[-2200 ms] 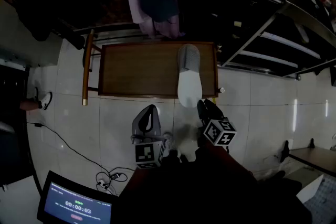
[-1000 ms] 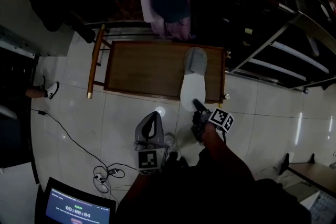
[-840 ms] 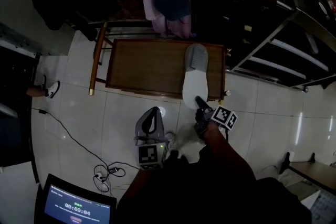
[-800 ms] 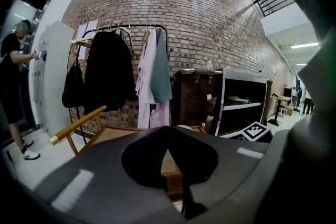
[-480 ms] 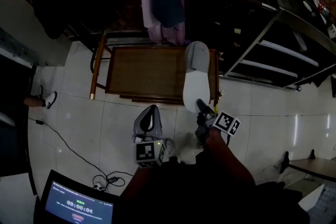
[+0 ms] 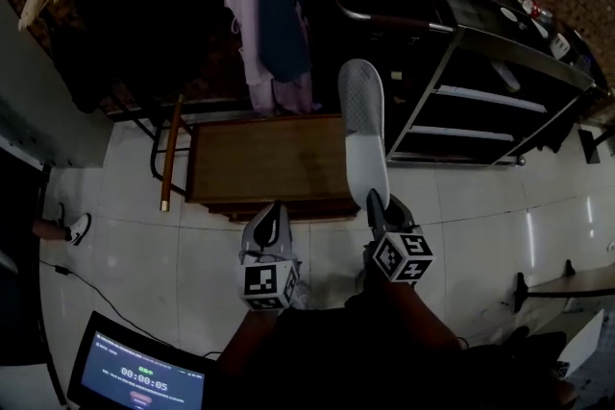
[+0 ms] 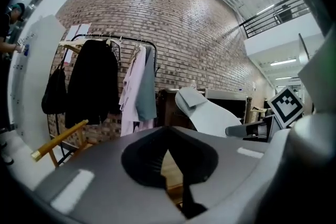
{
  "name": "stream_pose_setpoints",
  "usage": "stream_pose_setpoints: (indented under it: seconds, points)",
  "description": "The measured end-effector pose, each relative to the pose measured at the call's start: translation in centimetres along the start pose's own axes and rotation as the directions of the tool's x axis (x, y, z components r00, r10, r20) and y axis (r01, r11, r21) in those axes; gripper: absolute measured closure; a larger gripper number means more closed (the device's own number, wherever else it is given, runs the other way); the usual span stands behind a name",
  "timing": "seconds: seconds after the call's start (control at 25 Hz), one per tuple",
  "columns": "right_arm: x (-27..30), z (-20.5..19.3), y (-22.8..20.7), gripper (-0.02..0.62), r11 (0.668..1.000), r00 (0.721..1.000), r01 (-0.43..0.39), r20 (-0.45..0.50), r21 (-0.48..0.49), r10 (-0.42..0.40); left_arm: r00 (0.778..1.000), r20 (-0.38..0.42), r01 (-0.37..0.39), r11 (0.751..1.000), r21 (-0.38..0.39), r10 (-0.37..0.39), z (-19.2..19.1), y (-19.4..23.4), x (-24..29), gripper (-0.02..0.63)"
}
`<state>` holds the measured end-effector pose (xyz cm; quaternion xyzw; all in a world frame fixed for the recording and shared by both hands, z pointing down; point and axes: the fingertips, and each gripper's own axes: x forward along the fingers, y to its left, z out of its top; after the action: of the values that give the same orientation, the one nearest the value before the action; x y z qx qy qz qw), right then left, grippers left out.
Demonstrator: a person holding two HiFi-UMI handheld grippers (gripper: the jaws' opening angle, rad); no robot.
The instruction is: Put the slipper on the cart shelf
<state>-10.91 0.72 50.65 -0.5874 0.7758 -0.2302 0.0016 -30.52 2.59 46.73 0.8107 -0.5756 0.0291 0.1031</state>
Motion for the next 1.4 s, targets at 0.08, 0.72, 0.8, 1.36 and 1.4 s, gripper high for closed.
stream_pose_setpoints:
  seconds: [0.08, 0.72, 0.8, 1.36, 1.4]
  points:
    - [-1.4, 1.8, 0.9, 0.549, 0.991, 0.997, 0.049, 0.066, -0.123, -0.041, 1.0, 0.015, 0.009, 1.0, -0.004, -0.009, 0.7, 0.2, -0.3, 0.591]
    - [-6.6, 5.6, 2.5, 0.547, 0.921, 0.959, 0.213, 0.248, -0.326, -0.134, 0.994, 0.082, 0.071, 0.993, 0.09, -0.078, 3.9, -1.4, -1.9, 0.591]
    - [-6.8, 5.3, 2.4, 0.546, 0.922, 0.96, 0.213, 0.245, -0.324, -0.136, 0.992, 0.102, 0.06, 0.994, 0.096, -0.07, 4.0, -1.2, -2.0, 0.591]
    - [-6.8, 4.5, -5.5, 0.546, 0.923, 0.954, 0.272, 0.205, -0.273, -0.221, 0.995, 0.046, 0.08, 0.987, 0.139, -0.087, 3.0, -5.8, 3.1, 0.591]
    - [-6.8, 4.5, -6.7, 0.546, 0.924, 0.954, 0.276, 0.193, -0.264, -0.23, 0.995, 0.042, 0.082, 0.989, 0.125, -0.088, 3.1, -6.7, 4.0, 0.591]
